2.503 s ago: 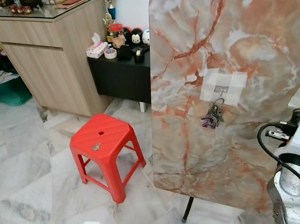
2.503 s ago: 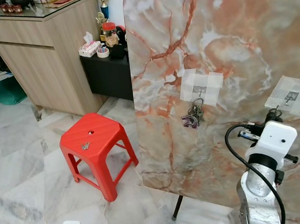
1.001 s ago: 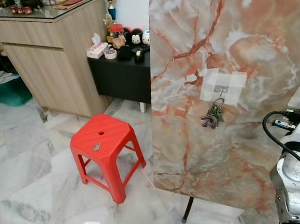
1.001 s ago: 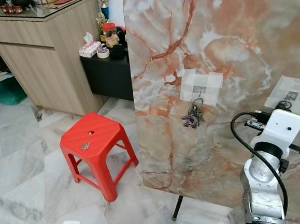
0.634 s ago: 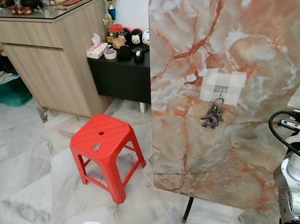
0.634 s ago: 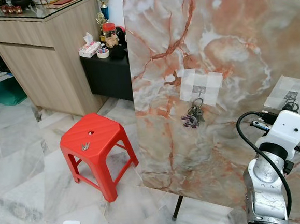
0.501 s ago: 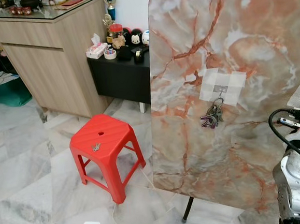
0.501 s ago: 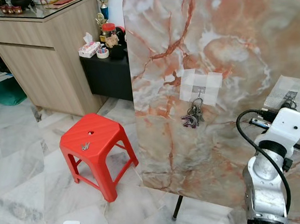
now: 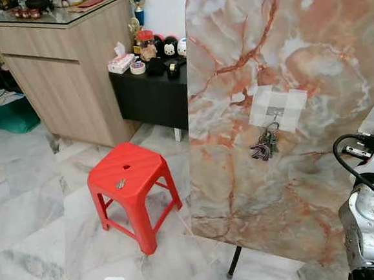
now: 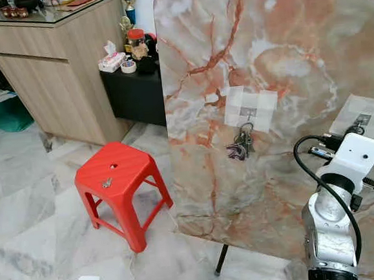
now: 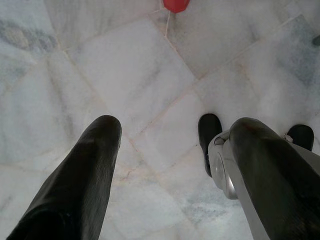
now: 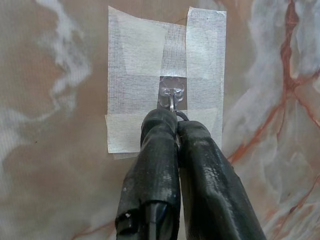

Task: Hang keys on a hook

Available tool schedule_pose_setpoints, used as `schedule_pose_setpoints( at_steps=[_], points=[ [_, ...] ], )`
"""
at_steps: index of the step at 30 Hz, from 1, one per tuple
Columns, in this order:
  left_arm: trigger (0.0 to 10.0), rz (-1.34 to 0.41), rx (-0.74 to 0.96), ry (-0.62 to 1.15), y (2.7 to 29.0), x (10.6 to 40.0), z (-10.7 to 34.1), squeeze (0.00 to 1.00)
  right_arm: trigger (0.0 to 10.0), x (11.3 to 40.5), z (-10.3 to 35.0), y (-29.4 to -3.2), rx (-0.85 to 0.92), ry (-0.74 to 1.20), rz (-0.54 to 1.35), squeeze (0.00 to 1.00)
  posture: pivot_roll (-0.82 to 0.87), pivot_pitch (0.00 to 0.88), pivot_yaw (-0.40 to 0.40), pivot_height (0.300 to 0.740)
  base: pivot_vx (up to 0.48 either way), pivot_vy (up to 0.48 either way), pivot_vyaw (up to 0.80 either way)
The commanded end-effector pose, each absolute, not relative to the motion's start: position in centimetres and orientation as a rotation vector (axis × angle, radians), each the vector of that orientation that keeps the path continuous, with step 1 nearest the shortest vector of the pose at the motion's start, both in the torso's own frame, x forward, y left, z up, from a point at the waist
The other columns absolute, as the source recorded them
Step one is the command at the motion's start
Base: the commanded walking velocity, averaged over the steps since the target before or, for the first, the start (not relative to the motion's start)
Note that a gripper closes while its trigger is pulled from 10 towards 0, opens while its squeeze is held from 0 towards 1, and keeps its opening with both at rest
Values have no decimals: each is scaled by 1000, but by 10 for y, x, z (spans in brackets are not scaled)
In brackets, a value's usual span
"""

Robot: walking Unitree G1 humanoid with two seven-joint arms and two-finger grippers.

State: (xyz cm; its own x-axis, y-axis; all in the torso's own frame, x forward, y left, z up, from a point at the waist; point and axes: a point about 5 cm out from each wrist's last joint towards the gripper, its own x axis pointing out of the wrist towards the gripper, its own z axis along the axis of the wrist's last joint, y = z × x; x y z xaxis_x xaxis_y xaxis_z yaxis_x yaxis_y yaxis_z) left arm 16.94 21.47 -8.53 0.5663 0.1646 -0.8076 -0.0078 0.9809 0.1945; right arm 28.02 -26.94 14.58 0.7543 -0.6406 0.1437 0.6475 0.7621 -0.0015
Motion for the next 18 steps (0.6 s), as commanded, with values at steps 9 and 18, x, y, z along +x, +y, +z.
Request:
schedule_pose_setpoints(
  at_steps=[9, 18],
  points=[
    [10000, 93, 188, 982, 215, 167, -87, 0, 10000, 280, 152, -276, -36, -167, -722, 0, 4, 0, -23, 740, 0, 0, 0],
    [10000, 91, 191, 984, 215, 167, -87, 0, 10000, 283, 146, -273, -11, -123, -688, 0, 6, 0, -22, 740, 0, 0, 0]
  ],
)
